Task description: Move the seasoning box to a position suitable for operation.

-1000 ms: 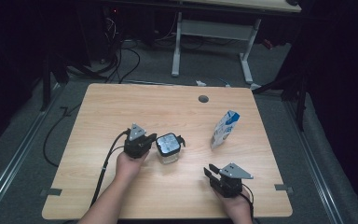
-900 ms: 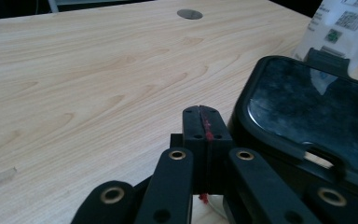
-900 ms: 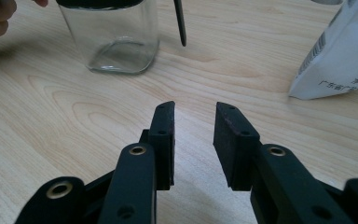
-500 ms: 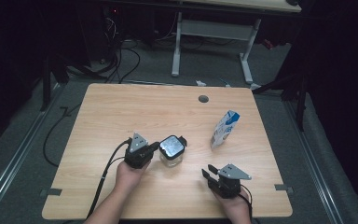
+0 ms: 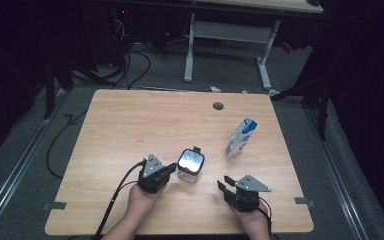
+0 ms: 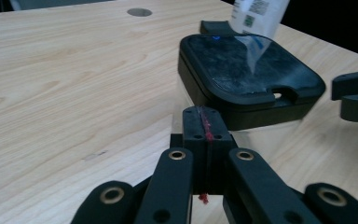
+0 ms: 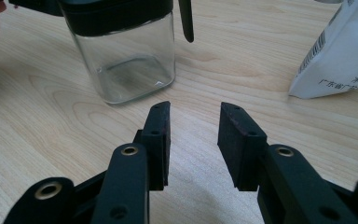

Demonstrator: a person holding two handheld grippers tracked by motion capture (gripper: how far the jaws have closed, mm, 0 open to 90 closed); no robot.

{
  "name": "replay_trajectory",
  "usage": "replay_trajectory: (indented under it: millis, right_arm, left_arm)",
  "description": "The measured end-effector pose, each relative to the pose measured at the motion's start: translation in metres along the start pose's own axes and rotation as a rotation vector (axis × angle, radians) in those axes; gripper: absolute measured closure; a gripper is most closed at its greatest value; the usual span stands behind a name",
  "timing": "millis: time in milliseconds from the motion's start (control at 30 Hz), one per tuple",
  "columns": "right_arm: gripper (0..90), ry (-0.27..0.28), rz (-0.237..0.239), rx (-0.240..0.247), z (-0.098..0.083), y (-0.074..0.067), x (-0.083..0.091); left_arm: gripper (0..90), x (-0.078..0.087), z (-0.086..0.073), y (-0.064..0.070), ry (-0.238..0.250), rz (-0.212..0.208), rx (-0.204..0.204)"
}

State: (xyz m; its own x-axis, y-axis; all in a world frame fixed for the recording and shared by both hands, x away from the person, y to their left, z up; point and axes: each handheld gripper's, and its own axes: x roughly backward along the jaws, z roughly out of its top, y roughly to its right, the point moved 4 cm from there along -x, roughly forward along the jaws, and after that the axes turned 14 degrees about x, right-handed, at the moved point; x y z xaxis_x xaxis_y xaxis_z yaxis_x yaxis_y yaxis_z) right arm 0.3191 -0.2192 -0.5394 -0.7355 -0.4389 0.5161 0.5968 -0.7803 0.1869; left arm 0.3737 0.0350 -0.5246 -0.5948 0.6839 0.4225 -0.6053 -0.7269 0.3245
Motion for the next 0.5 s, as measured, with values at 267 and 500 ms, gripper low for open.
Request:
replay_trajectory:
  millis: [267,500]
  right_arm:
    - [65.5,0.003,-0.014,0.001,0.0,0.003,0.001]
    - [87.8,-0.018,-0.013,0.024,0.006,0.004,-0.013]
  left_arm:
    - [89.9,0.003,-0.012,0.02,-0.025,-0.033,-0.035]
    - [81.3,0.048,-0.013,-0.017,-0.018,0.074,-0.061]
